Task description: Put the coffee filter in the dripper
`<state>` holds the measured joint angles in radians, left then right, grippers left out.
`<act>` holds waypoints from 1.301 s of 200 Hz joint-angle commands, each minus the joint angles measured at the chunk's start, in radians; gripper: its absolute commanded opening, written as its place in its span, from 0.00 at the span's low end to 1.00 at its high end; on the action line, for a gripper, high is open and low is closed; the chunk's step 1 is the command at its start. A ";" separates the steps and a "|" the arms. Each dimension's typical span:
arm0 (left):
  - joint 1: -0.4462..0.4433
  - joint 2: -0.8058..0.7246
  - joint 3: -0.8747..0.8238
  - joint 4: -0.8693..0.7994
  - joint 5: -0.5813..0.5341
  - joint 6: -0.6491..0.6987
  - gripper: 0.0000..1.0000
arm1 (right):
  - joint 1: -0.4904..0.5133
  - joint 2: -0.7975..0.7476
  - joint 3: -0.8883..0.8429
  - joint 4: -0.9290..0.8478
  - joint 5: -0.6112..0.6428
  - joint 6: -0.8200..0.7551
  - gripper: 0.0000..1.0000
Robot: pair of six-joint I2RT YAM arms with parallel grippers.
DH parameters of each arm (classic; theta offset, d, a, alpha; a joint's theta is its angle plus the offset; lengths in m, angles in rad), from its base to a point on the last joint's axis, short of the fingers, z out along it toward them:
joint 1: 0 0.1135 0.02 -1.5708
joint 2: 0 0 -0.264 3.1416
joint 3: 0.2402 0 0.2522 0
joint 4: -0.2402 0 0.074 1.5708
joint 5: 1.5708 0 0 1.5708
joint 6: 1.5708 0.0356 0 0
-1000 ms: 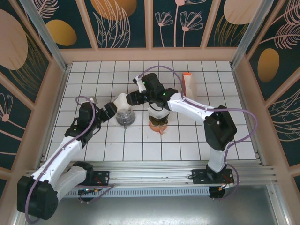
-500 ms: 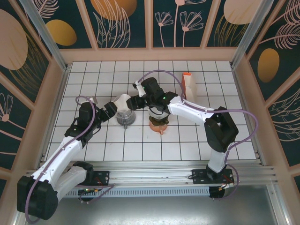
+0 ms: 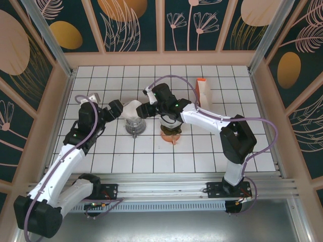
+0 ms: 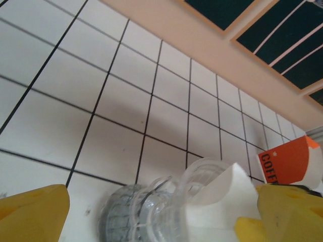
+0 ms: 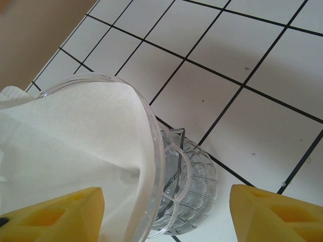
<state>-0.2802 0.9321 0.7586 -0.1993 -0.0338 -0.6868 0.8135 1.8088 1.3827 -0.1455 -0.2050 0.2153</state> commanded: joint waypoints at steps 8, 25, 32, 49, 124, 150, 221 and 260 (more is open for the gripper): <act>0.008 0.063 0.069 -0.058 0.067 0.120 0.95 | 0.007 -0.007 0.024 -0.037 0.022 -0.020 0.67; 0.007 0.094 0.084 -0.066 0.125 0.160 0.95 | 0.007 -0.004 0.029 -0.043 0.024 -0.023 0.67; 0.008 0.105 0.088 -0.065 0.154 0.174 0.95 | 0.007 -0.002 0.030 -0.043 0.023 -0.025 0.67; 0.006 0.123 0.090 -0.066 0.195 0.191 0.95 | 0.007 -0.002 0.035 -0.045 0.025 -0.025 0.67; 0.008 0.157 0.089 -0.130 0.123 0.236 0.94 | 0.007 0.011 0.060 -0.056 0.027 -0.027 0.68; 0.006 0.179 0.107 -0.127 0.070 0.223 0.93 | 0.007 0.013 0.065 -0.059 0.026 -0.030 0.68; 0.007 0.183 0.107 -0.070 0.048 0.157 0.91 | 0.009 0.012 0.061 -0.060 0.027 -0.029 0.68; 0.007 0.189 0.089 -0.083 -0.003 0.136 0.89 | 0.009 0.007 0.052 -0.059 0.032 -0.027 0.68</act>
<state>-0.2802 1.1175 0.8474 -0.2916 0.0071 -0.5232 0.8135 1.8103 1.4181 -0.1905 -0.1982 0.2070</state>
